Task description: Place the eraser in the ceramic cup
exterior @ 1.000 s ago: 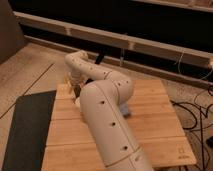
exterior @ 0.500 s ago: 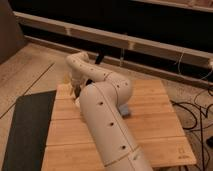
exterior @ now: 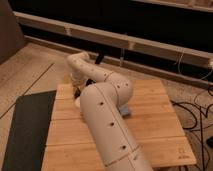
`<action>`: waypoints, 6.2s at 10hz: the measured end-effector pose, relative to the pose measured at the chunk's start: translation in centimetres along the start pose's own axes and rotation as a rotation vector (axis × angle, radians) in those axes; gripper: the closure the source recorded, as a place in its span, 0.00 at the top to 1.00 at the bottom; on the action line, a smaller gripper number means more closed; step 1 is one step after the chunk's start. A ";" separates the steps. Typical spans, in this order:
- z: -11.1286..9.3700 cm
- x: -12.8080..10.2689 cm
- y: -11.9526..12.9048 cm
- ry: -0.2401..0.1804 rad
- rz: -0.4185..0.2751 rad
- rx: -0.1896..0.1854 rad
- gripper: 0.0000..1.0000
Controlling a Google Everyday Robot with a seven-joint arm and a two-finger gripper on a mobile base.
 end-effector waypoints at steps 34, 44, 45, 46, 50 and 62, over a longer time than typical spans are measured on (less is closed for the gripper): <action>-22.4 7.6 8.8 -0.573 -0.202 0.257 0.00; -17.3 11.9 5.8 -0.609 -0.079 0.203 0.00; -16.9 12.0 5.7 -0.602 -0.080 0.208 0.00; -16.4 12.1 5.6 -0.596 -0.081 0.213 0.00; -15.5 12.0 5.1 -0.590 -0.084 0.214 0.00; -14.9 11.2 6.4 -0.643 -0.143 0.147 0.00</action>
